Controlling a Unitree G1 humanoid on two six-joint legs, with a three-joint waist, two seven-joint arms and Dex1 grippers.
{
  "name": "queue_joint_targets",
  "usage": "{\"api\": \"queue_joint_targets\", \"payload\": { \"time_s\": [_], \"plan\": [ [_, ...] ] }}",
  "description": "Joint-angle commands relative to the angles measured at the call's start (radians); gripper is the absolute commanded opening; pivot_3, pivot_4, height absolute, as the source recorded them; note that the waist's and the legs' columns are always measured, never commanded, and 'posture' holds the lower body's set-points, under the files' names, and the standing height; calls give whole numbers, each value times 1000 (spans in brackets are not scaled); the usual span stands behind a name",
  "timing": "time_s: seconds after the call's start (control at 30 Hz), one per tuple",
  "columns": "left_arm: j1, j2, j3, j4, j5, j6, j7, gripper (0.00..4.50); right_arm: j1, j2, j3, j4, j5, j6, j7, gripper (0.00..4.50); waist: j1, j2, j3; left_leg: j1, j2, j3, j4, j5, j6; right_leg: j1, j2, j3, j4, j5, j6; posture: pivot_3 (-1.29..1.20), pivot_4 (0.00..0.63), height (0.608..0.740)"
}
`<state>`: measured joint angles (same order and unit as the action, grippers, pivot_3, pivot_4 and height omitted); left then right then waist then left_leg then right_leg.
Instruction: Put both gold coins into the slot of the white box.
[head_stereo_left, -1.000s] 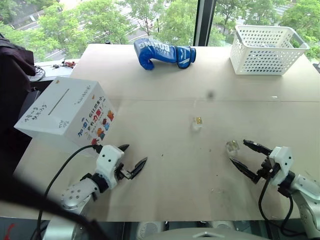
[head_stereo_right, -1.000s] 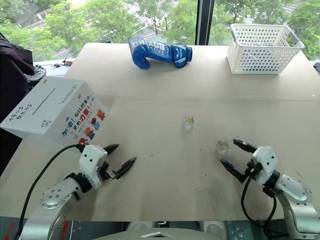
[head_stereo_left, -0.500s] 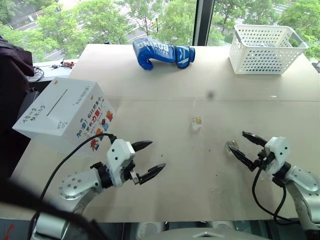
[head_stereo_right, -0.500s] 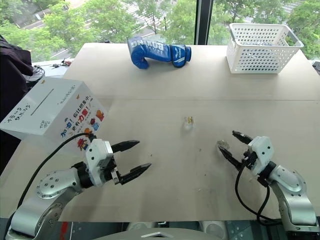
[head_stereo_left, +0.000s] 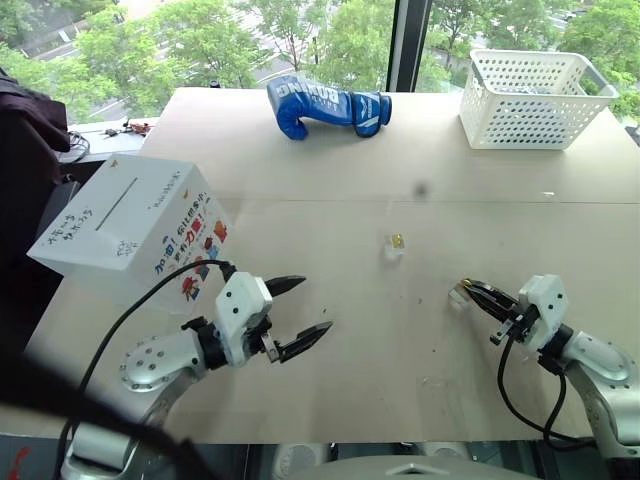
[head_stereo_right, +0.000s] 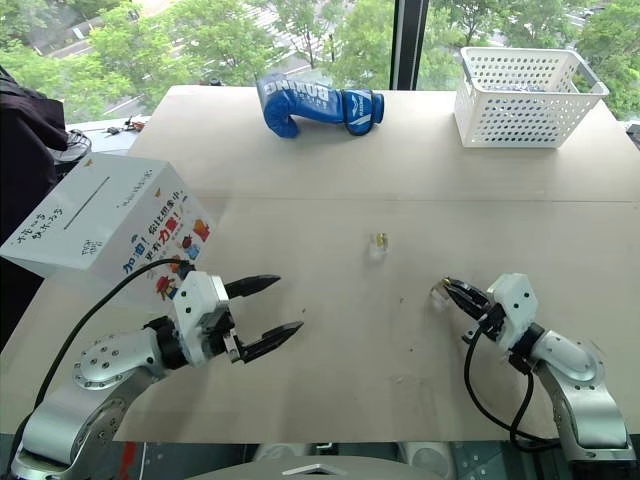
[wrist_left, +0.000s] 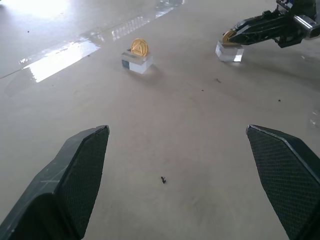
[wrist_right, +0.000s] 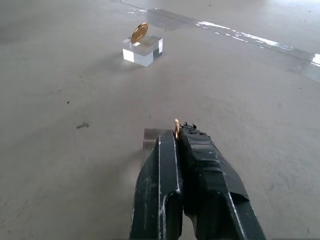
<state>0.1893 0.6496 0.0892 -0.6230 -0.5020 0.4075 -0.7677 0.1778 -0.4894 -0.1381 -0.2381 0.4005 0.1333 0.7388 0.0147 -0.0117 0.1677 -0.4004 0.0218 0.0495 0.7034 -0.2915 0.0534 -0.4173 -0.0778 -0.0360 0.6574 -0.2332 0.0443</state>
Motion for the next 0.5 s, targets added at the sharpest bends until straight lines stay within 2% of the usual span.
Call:
{"api": "queue_joint_targets", "payload": {
  "time_s": [0.03, 0.2, 0.3, 0.5],
  "plan": [
    [-45, -59, 28, -66, -127, 69, 76, 4500, -15, 31, -49, -113, 190, 120, -20, 47, 0, 0, 0, 0, 0, 0, 0, 0, 0, 0, 0, 0, 0, 0, 0, 0, 150, 704],
    [-167, -229, 67, -66, -425, 165, 264, 4500, -71, 49, -49, -253, 529, 381, -99, 47, 0, 0, 0, 0, 0, -1, 0, 0, 0, 1, -3, 3, 1, 0, 0, 0, 150, 704],
    [-242, -354, 34, -40, -635, 189, 346, 4500, -189, 74, -6, -316, 804, 519, -208, 47, -2, -1, 0, 1, 0, -2, 0, 0, 0, 2, -3, 3, 1, 1, 1, 0, 150, 704],
    [-286, -445, -36, 2, -882, 246, 372, 4500, -329, 126, 89, -353, 992, 609, -313, 47, 1, -1, 0, 0, -1, -4, 0, 0, 0, 2, 4, 3, 1, 2, 2, 0, 150, 704]
  ]
}}
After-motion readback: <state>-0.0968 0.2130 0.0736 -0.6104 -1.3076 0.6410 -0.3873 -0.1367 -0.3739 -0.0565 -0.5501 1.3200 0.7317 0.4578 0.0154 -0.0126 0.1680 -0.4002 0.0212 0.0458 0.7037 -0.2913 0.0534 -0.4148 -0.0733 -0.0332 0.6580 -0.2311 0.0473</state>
